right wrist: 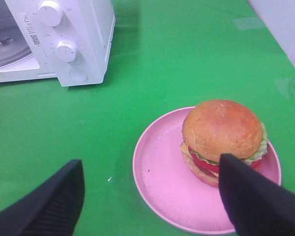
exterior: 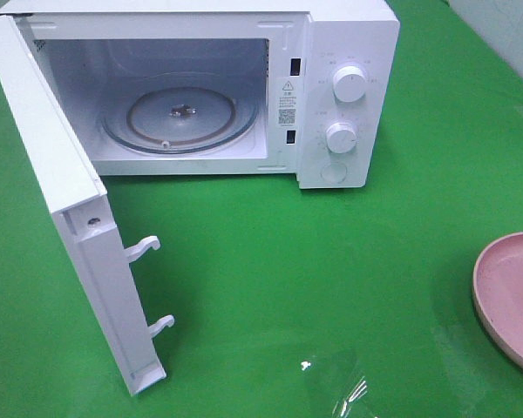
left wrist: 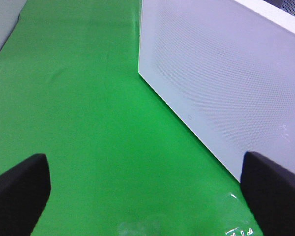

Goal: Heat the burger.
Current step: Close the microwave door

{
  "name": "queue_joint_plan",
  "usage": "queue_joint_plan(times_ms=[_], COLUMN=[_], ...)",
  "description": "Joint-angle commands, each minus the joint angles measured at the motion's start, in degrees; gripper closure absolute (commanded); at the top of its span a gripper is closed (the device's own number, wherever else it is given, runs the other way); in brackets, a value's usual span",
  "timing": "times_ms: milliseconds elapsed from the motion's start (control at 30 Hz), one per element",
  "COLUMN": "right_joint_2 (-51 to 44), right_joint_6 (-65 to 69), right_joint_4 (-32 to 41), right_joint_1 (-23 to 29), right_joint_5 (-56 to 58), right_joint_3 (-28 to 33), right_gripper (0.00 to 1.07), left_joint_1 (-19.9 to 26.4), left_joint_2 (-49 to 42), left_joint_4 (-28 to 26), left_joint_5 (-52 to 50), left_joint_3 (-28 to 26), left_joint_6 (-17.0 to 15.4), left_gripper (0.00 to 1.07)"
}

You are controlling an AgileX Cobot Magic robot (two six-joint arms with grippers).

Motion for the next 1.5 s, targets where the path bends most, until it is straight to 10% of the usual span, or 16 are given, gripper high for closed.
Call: queue_joint_plan(times_ms=[33, 1033, 1267, 1400, 1500], right_joint_2=[-1.49, -1.49, -1.49, -1.49, -1.49], right_joint_6=[-0.46, -0.40, -0.40, -0.40, -0.40], right_joint_4=[0.40, 0.40, 0.40, 0.40, 0.40], right_joint_1=[-0.29, -0.29, -0.29, -0.29, -0.29], right_joint_5=[-0.46, -0.46, -0.46, -0.46, -0.46], right_joint_3=[0.17, 0.17, 0.17, 0.17, 0.17], right_gripper=[0.34, 0.34, 0.34, 0.34, 0.34], left_joint_1=[0.11, 0.11, 0.11, 0.11, 0.11], left_joint_2=[-0.92, -0.92, 3.67, 11.34, 12.26], left_joint_4=[-0.52, -0.11, 2.41, 2.52, 2.52], left_joint_5=[-0.46, -2.12, -7.91, -15.07, -15.93], left_joint_3=[0.17, -1.20, -2.29, -2.12, -2.12], left_joint_6=[-0.23, -0.69, -3.15, -3.09, -3.09], left_gripper=[0.10, 0.13, 0.43, 0.87, 0.92])
